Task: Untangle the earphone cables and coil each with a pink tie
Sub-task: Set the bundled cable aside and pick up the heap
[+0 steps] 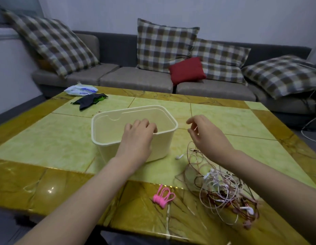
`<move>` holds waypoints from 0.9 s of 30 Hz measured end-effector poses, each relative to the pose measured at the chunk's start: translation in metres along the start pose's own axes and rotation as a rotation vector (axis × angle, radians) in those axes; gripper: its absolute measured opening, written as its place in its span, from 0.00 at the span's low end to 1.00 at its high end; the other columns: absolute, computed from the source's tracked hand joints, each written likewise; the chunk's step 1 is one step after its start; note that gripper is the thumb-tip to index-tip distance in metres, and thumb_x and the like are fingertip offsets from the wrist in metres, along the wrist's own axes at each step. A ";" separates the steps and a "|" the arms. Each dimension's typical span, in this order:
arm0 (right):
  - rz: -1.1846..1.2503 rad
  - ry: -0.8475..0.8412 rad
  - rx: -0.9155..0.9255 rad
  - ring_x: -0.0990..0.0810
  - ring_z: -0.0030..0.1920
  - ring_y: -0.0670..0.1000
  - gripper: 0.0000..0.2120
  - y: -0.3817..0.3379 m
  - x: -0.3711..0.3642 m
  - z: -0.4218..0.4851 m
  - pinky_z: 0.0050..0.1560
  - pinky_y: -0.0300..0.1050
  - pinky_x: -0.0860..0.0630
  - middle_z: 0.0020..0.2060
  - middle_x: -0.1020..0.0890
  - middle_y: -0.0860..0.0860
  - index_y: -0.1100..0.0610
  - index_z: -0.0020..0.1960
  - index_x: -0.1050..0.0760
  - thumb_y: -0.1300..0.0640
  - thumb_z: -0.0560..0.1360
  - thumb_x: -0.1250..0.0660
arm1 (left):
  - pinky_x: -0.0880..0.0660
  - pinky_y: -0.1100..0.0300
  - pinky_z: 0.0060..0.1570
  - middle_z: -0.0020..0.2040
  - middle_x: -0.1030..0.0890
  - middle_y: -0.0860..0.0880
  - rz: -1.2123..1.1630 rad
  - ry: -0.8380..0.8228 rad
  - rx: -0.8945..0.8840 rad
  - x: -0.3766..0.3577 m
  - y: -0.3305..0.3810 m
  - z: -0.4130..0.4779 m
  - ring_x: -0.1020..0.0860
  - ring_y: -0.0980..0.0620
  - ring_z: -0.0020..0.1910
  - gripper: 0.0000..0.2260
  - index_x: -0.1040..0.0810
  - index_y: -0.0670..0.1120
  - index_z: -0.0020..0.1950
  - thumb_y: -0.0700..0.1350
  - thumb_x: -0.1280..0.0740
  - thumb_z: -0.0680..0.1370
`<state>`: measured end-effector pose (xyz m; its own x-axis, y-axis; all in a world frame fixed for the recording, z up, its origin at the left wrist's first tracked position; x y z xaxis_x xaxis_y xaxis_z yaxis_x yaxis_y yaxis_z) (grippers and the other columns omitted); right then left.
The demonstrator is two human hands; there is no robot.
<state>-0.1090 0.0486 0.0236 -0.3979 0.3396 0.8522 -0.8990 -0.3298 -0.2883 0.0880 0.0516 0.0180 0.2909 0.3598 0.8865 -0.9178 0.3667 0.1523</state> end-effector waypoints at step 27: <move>-0.258 -0.277 -0.350 0.23 0.48 0.55 0.06 0.102 0.022 -0.113 0.44 0.46 0.27 0.51 0.26 0.52 0.54 0.54 0.26 0.57 0.78 0.38 | 0.28 0.58 0.50 0.52 0.26 0.51 -0.291 -0.508 -0.093 -0.090 0.113 -0.061 0.29 0.52 0.56 0.13 0.24 0.50 0.59 0.52 0.44 0.81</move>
<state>-0.2305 0.1220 -0.0360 -0.1346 0.1095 0.9848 -0.9878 0.0642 -0.1422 -0.0257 0.1130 -0.0710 0.3405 -0.2140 0.9156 -0.7854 0.4707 0.4021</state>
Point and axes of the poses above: each hand's wrist, its own z-axis towards the middle knuckle, its own x-axis out of the back of the hand, y = z × x, the point moved 1 cm from there along z, towards the middle knuckle
